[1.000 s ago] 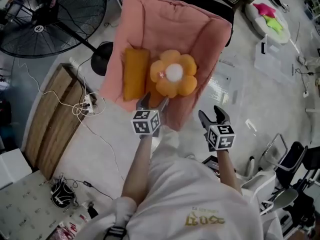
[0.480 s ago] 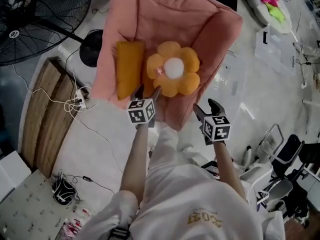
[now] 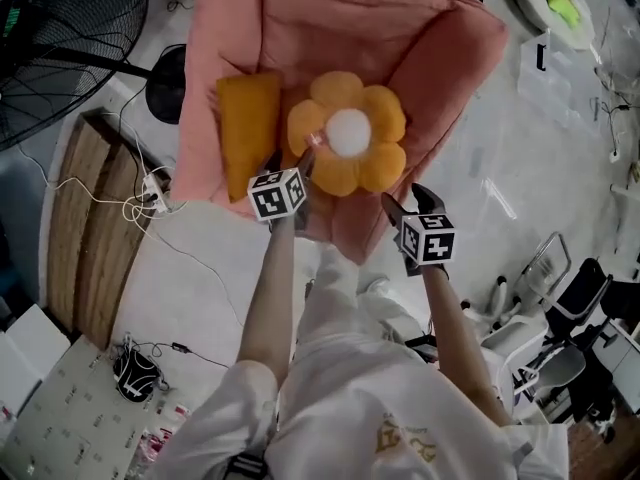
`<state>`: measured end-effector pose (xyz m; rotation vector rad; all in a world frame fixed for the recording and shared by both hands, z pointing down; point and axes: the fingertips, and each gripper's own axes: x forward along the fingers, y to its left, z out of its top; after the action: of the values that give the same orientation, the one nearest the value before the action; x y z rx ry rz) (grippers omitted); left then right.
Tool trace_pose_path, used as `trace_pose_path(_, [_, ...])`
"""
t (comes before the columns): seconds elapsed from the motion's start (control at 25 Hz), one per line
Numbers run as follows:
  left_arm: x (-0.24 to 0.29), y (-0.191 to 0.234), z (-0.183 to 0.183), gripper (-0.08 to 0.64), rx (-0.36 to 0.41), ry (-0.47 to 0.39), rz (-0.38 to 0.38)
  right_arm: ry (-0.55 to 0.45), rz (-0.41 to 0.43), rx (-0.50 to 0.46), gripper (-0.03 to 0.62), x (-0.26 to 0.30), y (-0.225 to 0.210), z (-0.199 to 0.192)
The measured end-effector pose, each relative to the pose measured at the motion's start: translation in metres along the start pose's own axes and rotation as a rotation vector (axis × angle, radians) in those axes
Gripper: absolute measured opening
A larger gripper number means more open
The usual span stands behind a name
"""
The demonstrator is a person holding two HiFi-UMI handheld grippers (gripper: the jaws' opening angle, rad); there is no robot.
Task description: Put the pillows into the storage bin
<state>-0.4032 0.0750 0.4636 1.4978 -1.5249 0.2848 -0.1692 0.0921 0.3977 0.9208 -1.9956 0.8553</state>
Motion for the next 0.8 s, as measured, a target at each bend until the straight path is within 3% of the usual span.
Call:
trace_pose_path(0.32, [0.054, 0.011, -0.009, 0.345, -0.068, 0.065, -0.019, 0.023, 0.005, 0.075, 0.311, 0.037, -0.020, -0.002])
trace_pose_path(0.72, [0.076, 0.019, -0.012, 0.347, -0.067, 0.094, -0.010, 0.046, 0.010, 0.130, 0.300, 0.067, -0.017, -0.010])
trace_pose_path(0.8, [0.076, 0.018, -0.014, 0.321, -0.057, 0.106, -0.008, 0.056, 0.011, 0.137, 0.254, 0.069, -0.018, -0.012])
